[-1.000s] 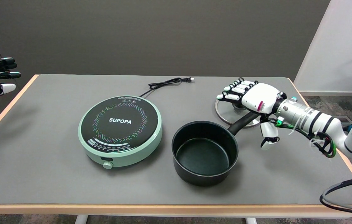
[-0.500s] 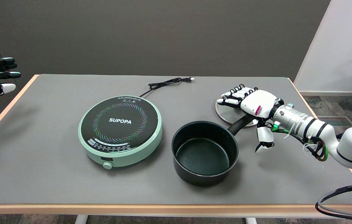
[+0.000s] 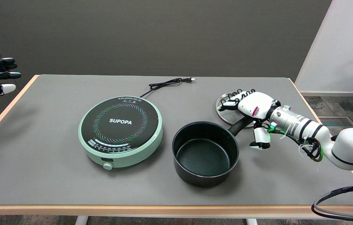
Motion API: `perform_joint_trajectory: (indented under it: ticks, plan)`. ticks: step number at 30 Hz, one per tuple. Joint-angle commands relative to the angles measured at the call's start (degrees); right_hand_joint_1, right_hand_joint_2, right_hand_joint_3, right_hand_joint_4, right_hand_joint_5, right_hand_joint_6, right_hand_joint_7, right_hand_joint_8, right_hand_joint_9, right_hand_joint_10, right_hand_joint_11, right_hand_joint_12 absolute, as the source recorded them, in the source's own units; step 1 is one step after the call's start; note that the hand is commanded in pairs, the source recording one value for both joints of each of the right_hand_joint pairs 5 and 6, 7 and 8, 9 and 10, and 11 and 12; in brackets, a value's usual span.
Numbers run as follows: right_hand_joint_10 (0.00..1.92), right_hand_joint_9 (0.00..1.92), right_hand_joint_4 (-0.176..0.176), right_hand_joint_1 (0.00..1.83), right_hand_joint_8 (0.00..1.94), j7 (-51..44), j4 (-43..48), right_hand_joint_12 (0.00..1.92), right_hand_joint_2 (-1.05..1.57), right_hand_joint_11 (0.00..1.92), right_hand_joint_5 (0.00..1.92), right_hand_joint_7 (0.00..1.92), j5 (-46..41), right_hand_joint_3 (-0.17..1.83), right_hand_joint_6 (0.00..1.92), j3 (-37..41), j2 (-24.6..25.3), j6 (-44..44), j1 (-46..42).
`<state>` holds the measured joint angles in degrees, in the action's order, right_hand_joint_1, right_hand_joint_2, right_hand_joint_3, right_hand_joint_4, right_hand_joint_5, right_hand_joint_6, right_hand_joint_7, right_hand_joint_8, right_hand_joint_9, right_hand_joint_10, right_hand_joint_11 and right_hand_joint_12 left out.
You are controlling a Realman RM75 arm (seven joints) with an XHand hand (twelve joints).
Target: Pick up the soup pot.
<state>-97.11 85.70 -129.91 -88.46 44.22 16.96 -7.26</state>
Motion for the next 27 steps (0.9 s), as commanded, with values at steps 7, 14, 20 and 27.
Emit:
perform_joint_trajectory:
  ticks: [7,14,20,27]
  plan:
    - [0.36,0.36,0.176,1.02,0.36,0.0,-3.7,0.36,-0.56,0.36,0.36,0.36,-1.0,1.56,0.36,-6.5,0.7,-1.1,4.9]
    - [0.37,0.37,0.176,1.02,0.37,0.0,-4.6,0.37,-0.51,0.37,0.37,0.37,-1.6,1.59,0.37,-6.9,1.3,-1.1,4.9]
    - [0.44,0.44,0.176,1.02,0.44,0.0,-4.8,0.44,-0.44,0.44,0.44,0.44,-1.6,1.56,0.44,-6.9,1.4,-1.0,4.8]
    - [0.66,0.66,0.176,1.01,0.66,0.0,-4.9,0.66,-0.36,0.66,0.66,0.66,-1.6,1.50,0.66,-6.9,1.4,-1.1,4.8]
